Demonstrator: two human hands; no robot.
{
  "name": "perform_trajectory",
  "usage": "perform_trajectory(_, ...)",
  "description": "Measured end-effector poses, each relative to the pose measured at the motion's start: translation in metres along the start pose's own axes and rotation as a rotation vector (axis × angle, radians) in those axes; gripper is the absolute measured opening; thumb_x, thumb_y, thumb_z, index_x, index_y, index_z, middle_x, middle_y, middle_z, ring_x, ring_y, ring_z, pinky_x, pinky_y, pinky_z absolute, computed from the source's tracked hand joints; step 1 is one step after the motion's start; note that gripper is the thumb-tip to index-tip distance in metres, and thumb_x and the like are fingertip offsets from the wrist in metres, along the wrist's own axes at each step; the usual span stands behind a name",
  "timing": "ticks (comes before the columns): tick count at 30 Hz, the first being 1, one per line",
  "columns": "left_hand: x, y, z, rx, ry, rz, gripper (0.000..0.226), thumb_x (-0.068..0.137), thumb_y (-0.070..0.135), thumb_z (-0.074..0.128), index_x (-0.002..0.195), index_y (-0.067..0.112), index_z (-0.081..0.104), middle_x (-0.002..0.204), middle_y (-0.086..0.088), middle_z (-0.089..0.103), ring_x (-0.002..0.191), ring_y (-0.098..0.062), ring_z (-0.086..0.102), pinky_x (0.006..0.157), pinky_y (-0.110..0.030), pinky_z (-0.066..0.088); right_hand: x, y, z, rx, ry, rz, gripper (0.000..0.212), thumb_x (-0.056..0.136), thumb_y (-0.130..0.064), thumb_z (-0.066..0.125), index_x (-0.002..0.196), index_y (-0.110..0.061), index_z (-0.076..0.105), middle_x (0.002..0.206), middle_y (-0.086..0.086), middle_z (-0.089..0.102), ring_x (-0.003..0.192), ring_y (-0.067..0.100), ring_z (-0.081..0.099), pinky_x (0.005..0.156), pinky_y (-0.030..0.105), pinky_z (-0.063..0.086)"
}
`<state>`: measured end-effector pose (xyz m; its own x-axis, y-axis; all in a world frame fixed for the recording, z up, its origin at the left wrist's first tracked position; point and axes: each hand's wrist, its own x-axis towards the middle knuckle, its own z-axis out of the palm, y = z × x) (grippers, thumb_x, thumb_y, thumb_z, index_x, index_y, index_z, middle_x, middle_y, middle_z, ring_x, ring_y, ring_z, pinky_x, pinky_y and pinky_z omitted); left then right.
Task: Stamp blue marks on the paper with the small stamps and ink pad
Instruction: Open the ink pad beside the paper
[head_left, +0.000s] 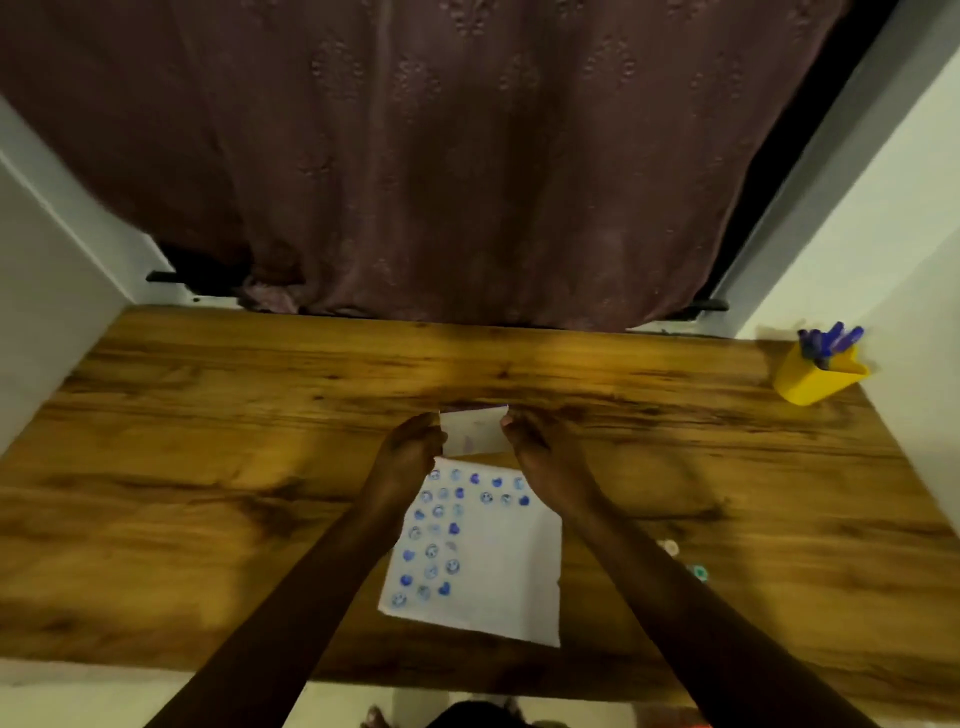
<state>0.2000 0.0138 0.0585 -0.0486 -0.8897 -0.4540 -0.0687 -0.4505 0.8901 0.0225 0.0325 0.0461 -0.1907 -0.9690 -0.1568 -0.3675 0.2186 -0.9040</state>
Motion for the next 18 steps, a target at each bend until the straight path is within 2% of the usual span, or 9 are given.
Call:
perform_trajectory(1, -0.002, -0.005, -0.014, -0.002, 0.041, 0.0, 0.049, 0.103, 0.014, 0.055, 0.08, 0.052, 0.077, 0.082, 0.011, 0.079, 0.07, -0.001, 0.076, 0.057, -0.023, 0.057, -0.001, -0.006, 0.014, -0.015, -0.035, -0.004, 0.024, 0.106, -0.032, 0.053, 0.117, -0.016, 0.068, 0.11, 0.0, 0.068, 0.095, 0.007, 0.061, 0.087, 0.026, 0.043)
perform_trajectory(2, -0.006, -0.01, -0.029, 0.012, 0.091, 0.002, 0.041, 0.103, 0.018, 0.056, 0.091, 0.051, 0.077, 0.088, 0.01, 0.079, 0.075, -0.002, 0.076, 0.061, -0.026, 0.057, -0.003, -0.01, 0.027, -0.033, -0.067, -0.014, 0.026, 0.106, -0.032, 0.053, 0.119, -0.015, 0.068, 0.114, 0.001, 0.069, 0.101, 0.011, 0.062, 0.09, 0.026, 0.044)
perform_trajectory(4, -0.011, -0.023, -0.055, 0.0, 0.155, 0.011, 0.029, 0.103, 0.022, 0.058, 0.127, 0.035, 0.067, 0.113, 0.001, 0.072, 0.098, -0.013, 0.07, 0.072, -0.031, 0.055, -0.005, -0.015, 0.053, -0.072, -0.121, -0.032, 0.03, 0.106, -0.032, 0.054, 0.125, -0.013, 0.067, 0.124, 0.003, 0.069, 0.112, 0.016, 0.063, 0.098, 0.029, 0.049)
perform_trajectory(6, -0.015, -0.035, -0.083, -0.008, 0.192, 0.002, 0.039, 0.102, 0.023, 0.06, 0.142, 0.025, 0.058, 0.123, -0.003, 0.065, 0.111, -0.022, 0.064, 0.086, -0.037, 0.056, -0.01, -0.021, 0.079, -0.096, -0.173, -0.026, 0.035, 0.105, -0.034, 0.054, 0.132, -0.014, 0.064, 0.133, 0.004, 0.066, 0.122, 0.018, 0.062, 0.103, 0.031, 0.052)
perform_trajectory(9, -0.021, -0.047, -0.114, -0.051, 0.22, -0.001, 0.038, 0.101, 0.019, 0.061, 0.139, 0.021, 0.059, 0.129, -0.009, 0.063, 0.119, -0.026, 0.06, 0.1, -0.041, 0.051, -0.017, -0.024, 0.11, -0.137, -0.231, -0.023, 0.038, 0.105, -0.034, 0.055, 0.137, -0.016, 0.061, 0.14, 0.003, 0.062, 0.126, 0.019, 0.06, 0.101, 0.028, 0.05)
perform_trajectory(11, -0.027, -0.058, -0.133, -0.063, 0.24, 0.001, 0.029, 0.101, 0.017, 0.061, 0.129, 0.022, 0.063, 0.131, -0.012, 0.065, 0.119, -0.028, 0.062, 0.103, -0.045, 0.051, -0.023, -0.026, 0.13, -0.152, -0.275, -0.009, 0.038, 0.105, -0.034, 0.053, 0.139, -0.018, 0.06, 0.143, 0.003, 0.059, 0.13, 0.02, 0.058, 0.108, 0.034, 0.05)
perform_trajectory(13, -0.033, -0.071, -0.146, -0.054, 0.234, 0.007, 0.029, 0.103, 0.018, 0.059, 0.132, 0.02, 0.063, 0.135, -0.013, 0.065, 0.123, -0.03, 0.061, 0.11, -0.053, 0.049, -0.028, -0.026, 0.145, -0.176, -0.307, 0.011, 0.039, 0.106, -0.034, 0.052, 0.142, -0.02, 0.057, 0.145, 0.003, 0.058, 0.132, 0.02, 0.057, 0.107, 0.036, 0.051)
perform_trajectory(15, -0.039, -0.084, -0.157, -0.042, 0.237, 0.008, 0.025, 0.105, 0.021, 0.055, 0.13, 0.022, 0.061, 0.135, -0.012, 0.064, 0.123, -0.03, 0.061, 0.11, -0.054, 0.047, -0.033, -0.026, 0.159, -0.212, -0.336, 0.024, 0.04, 0.106, -0.032, 0.053, 0.144, -0.021, 0.055, 0.146, 0.002, 0.058, 0.131, 0.02, 0.057, 0.102, 0.03, 0.052)
perform_trajectory(18, -0.037, -0.098, -0.168, -0.03, 0.271, -0.009, 0.028, 0.105, 0.015, 0.056, 0.132, 0.013, 0.062, 0.132, -0.018, 0.065, 0.12, -0.035, 0.062, 0.106, -0.053, 0.049, -0.039, -0.022, 0.173, -0.269, -0.356, 0.032, 0.04, 0.105, -0.03, 0.055, 0.144, -0.02, 0.055, 0.148, 0.003, 0.057, 0.136, 0.022, 0.055, 0.112, 0.034, 0.045)
